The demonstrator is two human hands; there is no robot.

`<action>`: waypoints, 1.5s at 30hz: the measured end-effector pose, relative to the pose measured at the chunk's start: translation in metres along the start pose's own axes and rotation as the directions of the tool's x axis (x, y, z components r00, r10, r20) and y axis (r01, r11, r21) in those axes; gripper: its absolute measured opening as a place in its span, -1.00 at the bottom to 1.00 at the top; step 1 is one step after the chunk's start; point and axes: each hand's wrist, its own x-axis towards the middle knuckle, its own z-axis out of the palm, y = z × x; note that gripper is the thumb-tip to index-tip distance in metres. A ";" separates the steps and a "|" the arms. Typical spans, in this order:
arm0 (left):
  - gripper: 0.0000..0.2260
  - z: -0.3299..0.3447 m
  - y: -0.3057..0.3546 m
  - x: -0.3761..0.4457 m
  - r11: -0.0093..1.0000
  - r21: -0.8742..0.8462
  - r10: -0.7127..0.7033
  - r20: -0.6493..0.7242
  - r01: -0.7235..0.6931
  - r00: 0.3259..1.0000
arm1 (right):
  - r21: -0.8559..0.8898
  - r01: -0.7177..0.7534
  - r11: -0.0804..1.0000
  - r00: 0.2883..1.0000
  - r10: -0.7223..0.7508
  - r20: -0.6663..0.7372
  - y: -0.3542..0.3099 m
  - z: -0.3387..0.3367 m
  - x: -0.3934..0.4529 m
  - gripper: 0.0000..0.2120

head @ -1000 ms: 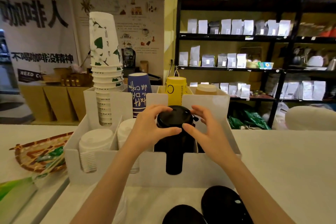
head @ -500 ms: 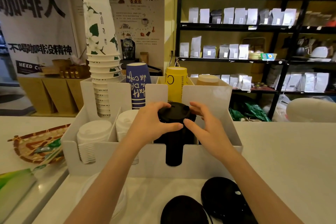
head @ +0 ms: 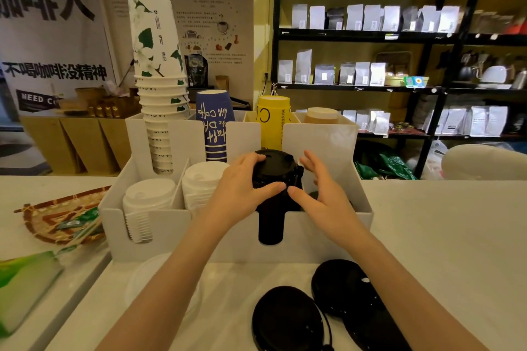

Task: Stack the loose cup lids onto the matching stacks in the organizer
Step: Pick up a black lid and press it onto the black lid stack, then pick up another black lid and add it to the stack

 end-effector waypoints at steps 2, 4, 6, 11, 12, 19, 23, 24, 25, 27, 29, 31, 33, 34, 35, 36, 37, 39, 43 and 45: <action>-0.45 0.004 -0.001 -0.004 0.999 -0.032 0.009 -0.009 -0.010 1.000 | -0.014 0.063 0.998 0.991 -0.064 -0.118 -0.002 0.000 -0.015 -0.39; -0.44 0.007 -0.004 -0.004 0.998 -0.050 0.023 -0.017 -0.024 1.000 | -0.010 0.127 0.992 0.983 -0.127 -0.135 -0.001 -0.001 -0.031 -0.42; -0.43 0.011 -0.004 -0.006 0.999 -0.031 0.028 -0.033 -0.029 0.999 | -0.060 0.147 0.987 0.989 -0.148 -0.002 0.000 -0.006 -0.055 -0.44; -0.35 0.015 -0.007 -0.011 0.997 0.078 0.017 0.021 -0.019 1.000 | -0.429 0.164 0.888 0.948 -0.021 0.318 0.013 -0.012 -0.108 -0.38; -0.33 0.014 -0.008 -0.010 0.996 0.090 0.001 0.051 -0.005 0.999 | -0.462 0.153 0.874 0.937 0.021 0.349 0.017 -0.012 -0.113 -0.34; -0.40 0.014 0.000 -0.062 0.965 0.204 0.174 -0.013 -0.168 0.985 | -0.603 0.242 0.760 0.893 0.068 0.445 0.029 -0.006 -0.129 -0.24; -0.43 0.022 -0.004 -0.122 0.966 0.078 0.224 0.219 -0.246 0.950 | -0.608 0.277 0.744 0.901 0.018 0.432 0.032 -0.006 -0.131 -0.26; -0.43 0.023 -0.005 -0.133 0.978 0.040 0.183 0.300 -0.204 0.936 | -0.605 0.283 0.744 0.904 0.003 0.427 0.032 -0.006 -0.132 -0.27; -0.41 0.025 -0.008 -0.142 0.988 0.014 0.140 0.372 -0.156 0.918 | -0.606 0.286 0.742 0.905 -0.001 0.425 0.032 -0.005 -0.132 -0.27; -0.35 0.026 -0.011 -0.154 0.995 0.015 0.084 0.473 -0.104 0.877 | -0.606 0.293 0.740 0.905 -0.010 0.425 0.032 -0.005 -0.132 -0.26; -0.30 0.026 -0.016 -0.157 0.996 0.034 0.056 0.522 -0.087 0.851 | -0.597 0.297 0.745 0.903 -0.015 0.430 0.033 -0.004 -0.132 -0.25; -0.29 0.026 -0.018 -0.157 0.997 0.042 0.031 0.533 -0.063 0.846 | -0.594 0.295 0.748 0.899 -0.007 0.438 0.032 -0.004 -0.133 -0.23; -0.32 0.025 -0.018 -0.155 0.997 0.041 0.037 0.523 -0.068 0.852 | -0.597 0.292 0.747 0.901 -0.006 0.434 0.031 -0.005 -0.134 -0.24; -0.33 0.025 -0.017 -0.154 0.997 0.032 0.046 0.517 -0.073 0.855 | -0.598 0.296 0.745 0.902 -0.013 0.431 0.031 -0.005 -0.134 -0.25; -0.33 0.023 -0.015 -0.153 0.997 0.023 0.050 0.513 -0.072 0.857 | -0.597 0.303 0.743 0.902 -0.022 0.431 0.031 -0.005 -0.135 -0.25; -0.33 0.020 -0.013 -0.151 0.998 0.018 0.047 0.509 -0.066 0.859 | -0.592 0.308 0.745 0.901 -0.028 0.432 0.031 -0.005 -0.135 -0.26; -0.32 0.017 -0.012 -0.148 0.998 0.015 0.041 0.505 -0.056 0.862 | -0.581 0.303 0.756 0.901 -0.028 0.433 0.031 -0.005 -0.135 -0.27; -0.35 0.009 -0.008 -0.142 0.999 0.001 0.036 0.494 -0.041 0.869 | -0.532 0.259 0.806 0.905 -0.010 0.425 0.029 -0.005 -0.134 -0.29; -0.47 -0.012 0.001 -0.127 0.998 -0.028 0.055 0.482 -0.047 0.875 | -0.400 0.152 0.904 0.914 0.026 0.406 0.019 -0.003 -0.129 -0.36; -0.49 -0.023 0.005 -0.118 0.998 -0.017 0.061 0.475 -0.061 0.878 | -0.360 0.112 0.926 0.916 0.044 0.398 0.013 -0.004 -0.125 -0.43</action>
